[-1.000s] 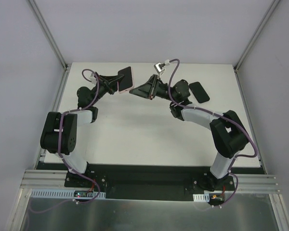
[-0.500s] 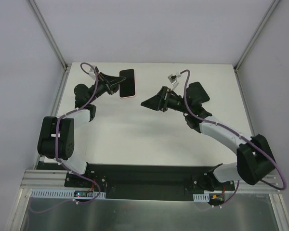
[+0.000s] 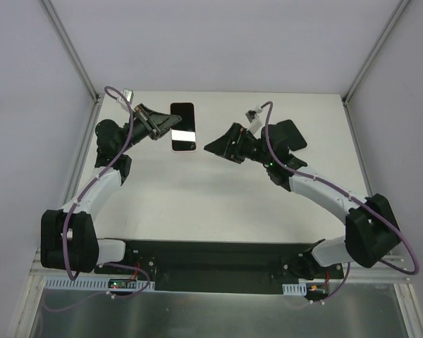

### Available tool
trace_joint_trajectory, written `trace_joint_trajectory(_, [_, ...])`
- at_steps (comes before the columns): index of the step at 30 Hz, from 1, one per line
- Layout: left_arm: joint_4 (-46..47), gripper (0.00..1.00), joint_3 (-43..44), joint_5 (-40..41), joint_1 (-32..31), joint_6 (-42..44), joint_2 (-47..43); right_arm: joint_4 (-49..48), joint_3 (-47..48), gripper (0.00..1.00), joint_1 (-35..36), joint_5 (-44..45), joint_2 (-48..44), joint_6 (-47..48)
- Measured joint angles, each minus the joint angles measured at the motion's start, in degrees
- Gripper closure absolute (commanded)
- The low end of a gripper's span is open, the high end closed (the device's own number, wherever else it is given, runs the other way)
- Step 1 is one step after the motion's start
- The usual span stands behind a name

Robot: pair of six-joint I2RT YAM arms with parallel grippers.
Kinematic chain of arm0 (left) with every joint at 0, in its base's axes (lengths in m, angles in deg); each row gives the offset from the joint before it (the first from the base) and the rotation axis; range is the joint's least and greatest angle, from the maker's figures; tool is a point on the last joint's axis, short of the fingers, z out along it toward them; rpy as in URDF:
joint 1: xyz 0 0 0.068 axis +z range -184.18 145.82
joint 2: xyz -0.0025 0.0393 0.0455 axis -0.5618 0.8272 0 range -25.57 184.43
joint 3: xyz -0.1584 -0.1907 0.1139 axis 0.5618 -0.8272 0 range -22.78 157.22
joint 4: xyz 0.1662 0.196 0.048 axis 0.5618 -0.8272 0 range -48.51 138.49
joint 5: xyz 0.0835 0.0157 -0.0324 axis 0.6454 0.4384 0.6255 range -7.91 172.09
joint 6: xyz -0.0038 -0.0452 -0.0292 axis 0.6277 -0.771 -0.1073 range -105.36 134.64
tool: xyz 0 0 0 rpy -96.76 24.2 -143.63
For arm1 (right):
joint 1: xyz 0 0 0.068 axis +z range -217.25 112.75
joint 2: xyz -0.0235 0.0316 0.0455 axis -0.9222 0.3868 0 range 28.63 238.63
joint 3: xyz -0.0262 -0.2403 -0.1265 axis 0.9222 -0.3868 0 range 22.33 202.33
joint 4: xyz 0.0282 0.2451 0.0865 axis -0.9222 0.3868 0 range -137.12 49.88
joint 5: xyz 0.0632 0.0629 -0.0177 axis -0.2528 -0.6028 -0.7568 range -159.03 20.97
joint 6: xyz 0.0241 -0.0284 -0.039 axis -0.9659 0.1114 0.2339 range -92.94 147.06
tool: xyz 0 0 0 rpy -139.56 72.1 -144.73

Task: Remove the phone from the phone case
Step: Remove the phone case from the phone.

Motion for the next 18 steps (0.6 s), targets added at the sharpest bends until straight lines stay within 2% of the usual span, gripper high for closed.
trace_joint_trajectory(5, [-3.8,1.0,0.1,1.1,0.0,3.2,-1.3,-6.7,0.8,0.11,3.3,-1.9,5.4,-2.5])
trace_joint_trajectory(18, [-8.2,1.0,0.1,3.5,0.1,4.7,-1.3,-25.5,2.9,0.17,6.3,-2.7,9.7,-8.9])
